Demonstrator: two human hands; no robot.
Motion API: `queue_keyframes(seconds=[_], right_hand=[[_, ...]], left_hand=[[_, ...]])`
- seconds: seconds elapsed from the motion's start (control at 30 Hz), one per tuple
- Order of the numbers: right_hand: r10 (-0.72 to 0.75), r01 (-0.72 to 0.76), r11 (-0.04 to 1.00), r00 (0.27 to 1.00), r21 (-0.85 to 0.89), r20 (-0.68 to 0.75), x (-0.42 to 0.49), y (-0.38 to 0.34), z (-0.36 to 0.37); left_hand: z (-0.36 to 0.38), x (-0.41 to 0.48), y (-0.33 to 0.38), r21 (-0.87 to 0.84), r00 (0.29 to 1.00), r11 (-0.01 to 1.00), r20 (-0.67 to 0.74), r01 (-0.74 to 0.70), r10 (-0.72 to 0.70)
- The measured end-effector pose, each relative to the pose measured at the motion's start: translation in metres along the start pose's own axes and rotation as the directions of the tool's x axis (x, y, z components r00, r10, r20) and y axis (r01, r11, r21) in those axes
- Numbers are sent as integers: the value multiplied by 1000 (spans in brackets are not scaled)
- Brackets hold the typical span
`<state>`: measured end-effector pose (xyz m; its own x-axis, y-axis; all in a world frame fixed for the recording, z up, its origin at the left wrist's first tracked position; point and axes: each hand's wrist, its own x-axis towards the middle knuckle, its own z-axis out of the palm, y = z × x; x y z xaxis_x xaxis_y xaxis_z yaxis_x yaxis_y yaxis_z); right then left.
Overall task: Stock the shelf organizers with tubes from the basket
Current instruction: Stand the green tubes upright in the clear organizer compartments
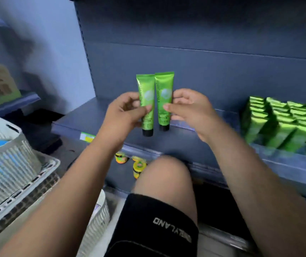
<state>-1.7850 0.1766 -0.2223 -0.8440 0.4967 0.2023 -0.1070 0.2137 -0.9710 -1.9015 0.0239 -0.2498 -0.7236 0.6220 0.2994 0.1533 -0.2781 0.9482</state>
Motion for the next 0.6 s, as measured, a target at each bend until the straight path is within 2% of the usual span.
queue_keyframes(seconds=[0.17, 0.33, 0.6], right_hand=[[-61, 32, 993, 966, -116, -250, -48, -12, -91], [-135, 40, 980, 855, -196, -501, -101, -3, -170], [-187, -10, 960, 722, -281, -666, -151, 33, -242]], left_hand=[[97, 5, -3, -62, 986, 998, 165, 6, 4], [174, 0, -16, -35, 967, 999, 255, 3, 6], [251, -3, -57, -17, 953, 999, 299, 45, -38]])
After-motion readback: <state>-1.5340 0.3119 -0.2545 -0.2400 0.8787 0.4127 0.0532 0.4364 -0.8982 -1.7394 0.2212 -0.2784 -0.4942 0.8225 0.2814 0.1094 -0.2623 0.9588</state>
